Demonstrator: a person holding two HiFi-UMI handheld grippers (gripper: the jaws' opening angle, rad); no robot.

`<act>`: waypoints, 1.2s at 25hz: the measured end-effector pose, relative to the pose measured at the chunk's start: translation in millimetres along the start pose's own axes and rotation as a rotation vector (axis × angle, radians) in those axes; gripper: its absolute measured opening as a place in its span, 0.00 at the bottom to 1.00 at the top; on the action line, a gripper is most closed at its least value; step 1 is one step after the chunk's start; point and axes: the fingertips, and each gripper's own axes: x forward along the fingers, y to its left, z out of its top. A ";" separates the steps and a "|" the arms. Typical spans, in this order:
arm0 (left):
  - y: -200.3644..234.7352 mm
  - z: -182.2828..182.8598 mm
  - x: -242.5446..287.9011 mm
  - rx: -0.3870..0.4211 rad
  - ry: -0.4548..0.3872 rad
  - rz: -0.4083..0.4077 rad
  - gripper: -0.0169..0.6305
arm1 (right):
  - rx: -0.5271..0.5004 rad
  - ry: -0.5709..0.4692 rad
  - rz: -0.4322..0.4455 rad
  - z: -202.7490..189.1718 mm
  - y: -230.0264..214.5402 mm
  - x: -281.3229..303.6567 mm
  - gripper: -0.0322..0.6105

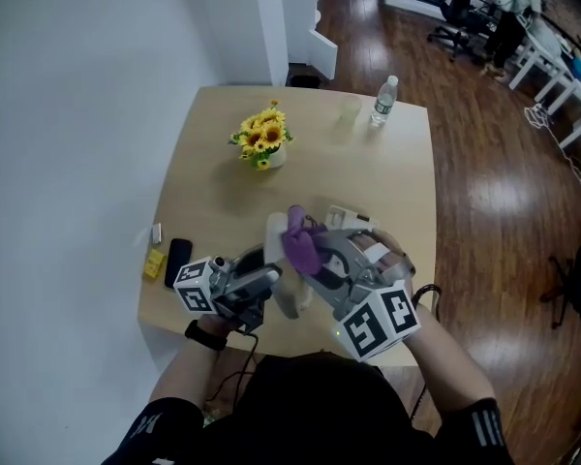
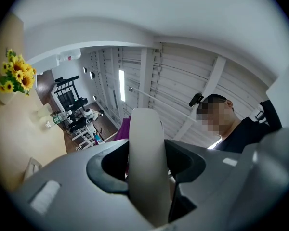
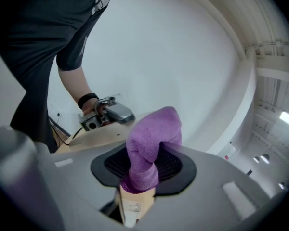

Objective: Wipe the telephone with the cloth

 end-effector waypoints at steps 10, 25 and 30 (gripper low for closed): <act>-2.4 37.9 -2.9 0.007 -0.151 -0.030 0.36 | 0.067 0.053 0.090 -26.1 57.2 0.8 0.26; 0.4 46.5 -12.0 -0.016 -0.232 -0.011 0.36 | 0.079 0.069 0.215 -24.8 112.5 3.1 0.26; -0.7 41.7 -9.7 -0.025 -0.224 -0.021 0.36 | 0.136 0.047 0.127 -26.6 82.3 9.8 0.26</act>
